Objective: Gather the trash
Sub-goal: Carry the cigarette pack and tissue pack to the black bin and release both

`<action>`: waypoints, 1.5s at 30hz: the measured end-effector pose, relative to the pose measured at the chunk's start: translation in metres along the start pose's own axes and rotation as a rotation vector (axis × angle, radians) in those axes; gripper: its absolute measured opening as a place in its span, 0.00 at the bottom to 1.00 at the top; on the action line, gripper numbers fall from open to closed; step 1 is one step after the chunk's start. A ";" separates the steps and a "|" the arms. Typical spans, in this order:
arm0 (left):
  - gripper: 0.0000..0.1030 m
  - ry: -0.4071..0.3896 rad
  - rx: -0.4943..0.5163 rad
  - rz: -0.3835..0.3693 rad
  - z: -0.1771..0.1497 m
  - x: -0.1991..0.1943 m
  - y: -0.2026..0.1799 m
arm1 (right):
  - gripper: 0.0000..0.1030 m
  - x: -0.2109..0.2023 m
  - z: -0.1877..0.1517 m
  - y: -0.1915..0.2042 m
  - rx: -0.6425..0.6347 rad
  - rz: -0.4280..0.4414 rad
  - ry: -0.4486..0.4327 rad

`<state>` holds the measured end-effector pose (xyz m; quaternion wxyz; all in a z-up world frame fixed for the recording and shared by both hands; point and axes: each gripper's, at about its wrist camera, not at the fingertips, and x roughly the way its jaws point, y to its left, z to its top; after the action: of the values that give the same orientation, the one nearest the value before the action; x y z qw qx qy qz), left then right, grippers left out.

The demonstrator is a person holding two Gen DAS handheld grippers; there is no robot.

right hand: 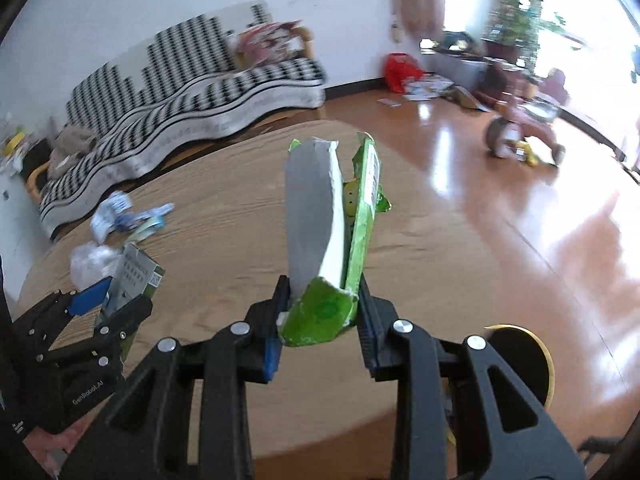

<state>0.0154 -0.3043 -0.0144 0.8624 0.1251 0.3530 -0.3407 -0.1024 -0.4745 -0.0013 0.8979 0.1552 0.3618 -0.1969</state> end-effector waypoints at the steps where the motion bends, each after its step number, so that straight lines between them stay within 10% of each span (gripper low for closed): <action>1: 0.55 0.000 0.014 -0.027 0.002 0.003 -0.016 | 0.31 -0.005 -0.002 -0.015 0.015 -0.019 -0.005; 20: 0.55 0.055 0.223 -0.366 -0.013 0.062 -0.232 | 0.31 -0.043 -0.089 -0.243 0.324 -0.232 0.126; 38: 0.55 0.118 0.248 -0.414 -0.027 0.098 -0.270 | 0.31 -0.031 -0.101 -0.272 0.376 -0.238 0.175; 42: 0.68 0.127 0.255 -0.418 -0.028 0.104 -0.273 | 0.64 -0.030 -0.099 -0.276 0.395 -0.238 0.167; 45: 0.74 0.122 0.254 -0.416 -0.029 0.106 -0.272 | 0.65 -0.035 -0.099 -0.276 0.400 -0.241 0.145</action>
<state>-0.1287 -0.5449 -0.1019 0.7280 0.1776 0.3770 -0.5443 -0.3125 -0.6658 -0.0829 0.7909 0.2995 0.3950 -0.3588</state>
